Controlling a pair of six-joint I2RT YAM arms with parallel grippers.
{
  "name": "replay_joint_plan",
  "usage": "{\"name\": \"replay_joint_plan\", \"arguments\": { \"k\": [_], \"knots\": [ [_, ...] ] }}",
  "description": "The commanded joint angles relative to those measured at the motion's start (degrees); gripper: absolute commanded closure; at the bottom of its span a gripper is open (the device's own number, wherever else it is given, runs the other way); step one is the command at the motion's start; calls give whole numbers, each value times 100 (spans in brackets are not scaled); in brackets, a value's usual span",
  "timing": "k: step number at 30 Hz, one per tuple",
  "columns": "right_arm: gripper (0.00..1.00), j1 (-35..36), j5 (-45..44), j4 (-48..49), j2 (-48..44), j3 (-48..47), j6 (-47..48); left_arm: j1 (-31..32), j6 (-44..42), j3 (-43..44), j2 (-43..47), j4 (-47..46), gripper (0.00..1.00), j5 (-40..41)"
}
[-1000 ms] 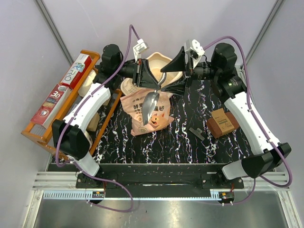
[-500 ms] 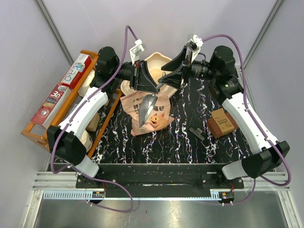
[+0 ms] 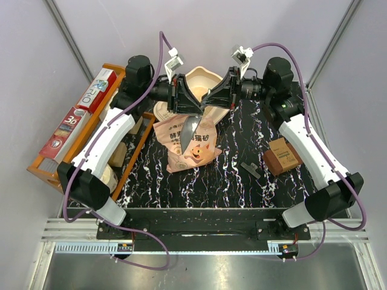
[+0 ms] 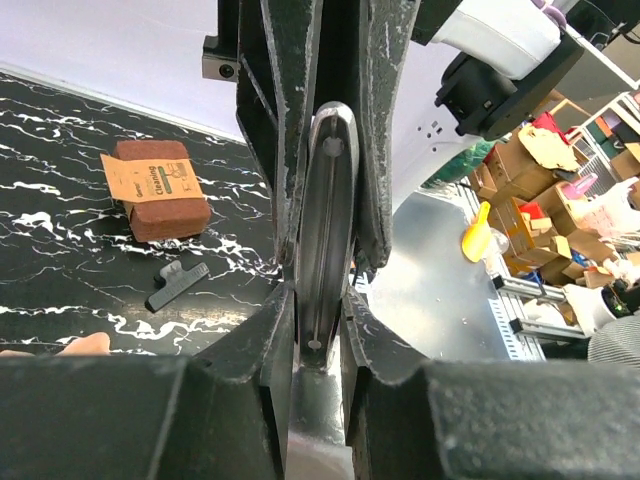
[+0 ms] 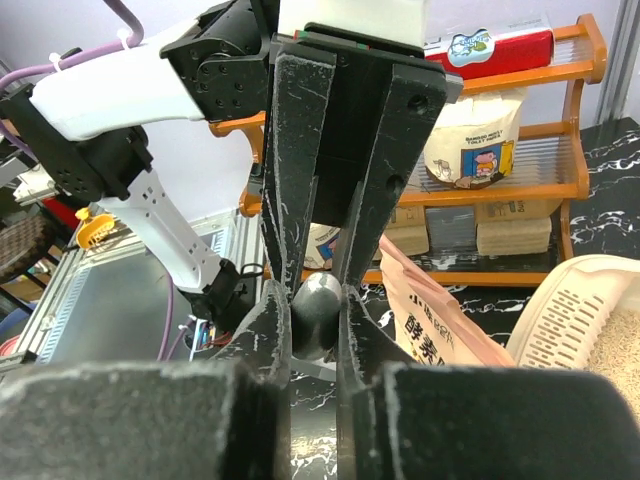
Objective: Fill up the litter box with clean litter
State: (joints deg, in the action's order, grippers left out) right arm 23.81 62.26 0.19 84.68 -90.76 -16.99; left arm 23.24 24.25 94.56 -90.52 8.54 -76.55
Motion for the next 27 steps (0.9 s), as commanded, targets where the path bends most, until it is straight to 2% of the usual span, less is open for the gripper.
{"name": "replay_joint_plan", "arguments": {
  "k": [1, 2, 3, 4, 6, 8, 9, 10, 11, 12, 13, 14, 15, 17, 18, 22, 27],
  "knots": [
    [100, -8, 15, 26, 57, -73, 73, 13, -606, 335, 114, 535, 100, 588],
    [100, -17, -47, 25, 48, -82, 82, 13, -649, 369, 105, 692, 94, 693],
    [100, -26, -99, 25, 48, -117, 73, 5, -963, 413, 113, 867, 80, 816],
    [100, -43, -370, -183, 31, -161, 91, 5, -1227, 466, 140, 1113, 58, 1105],
    [100, -105, -853, -308, -13, -284, 47, 13, -2146, 615, 306, 1807, 49, 1405],
    [100, -175, -1706, -396, -83, -380, -49, 40, -2642, 372, 560, 1898, 44, 2291],
    [100, -175, -1995, -414, -110, -407, -111, 75, -2993, 152, 945, 1750, 41, 2738],
    [100, -184, -2555, -414, -180, -407, -155, 118, -3092, -163, 1201, 1444, 38, 3717],
    [100, -193, -2822, -405, -206, -399, -320, 249, -3197, -967, 1464, 588, 31, 4240],
    [100, -184, -3260, -423, -233, -407, -444, 346, -3634, -1349, 1963, 188, 29, 4698],
    [100, -184, -3429, -458, -224, -425, -558, 504, -3951, -1701, 2168, -130, 27, 5538],
    [100, -193, -3562, -510, -224, -468, -777, 880, -4346, -2270, 2344, -611, 26, 5868],
    [100, -184, -3780, -554, -198, -495, -875, 1075, -5124, -2519, 2581, -816, 26, 6428],
    [100, -184, -3931, -703, -163, -574, -1147, 1557, -5779, -3159, 2741, -1464, 26, 6897],
    [100, -184, -3976, -748, -119, -600, -1183, 1691, -6278, -3337, 2802, -1765, 27, 7439],
    [100, -201, -4090, -836, -119, -557, -1359, 1956, -7108, -3796, 2707, -3064, 28, 7919],
    [100, -210, -4134, -854, -136, -548, -1430, 1991, -7671, -3814, 2294, -3630, 30, 8085]
  ]
}}
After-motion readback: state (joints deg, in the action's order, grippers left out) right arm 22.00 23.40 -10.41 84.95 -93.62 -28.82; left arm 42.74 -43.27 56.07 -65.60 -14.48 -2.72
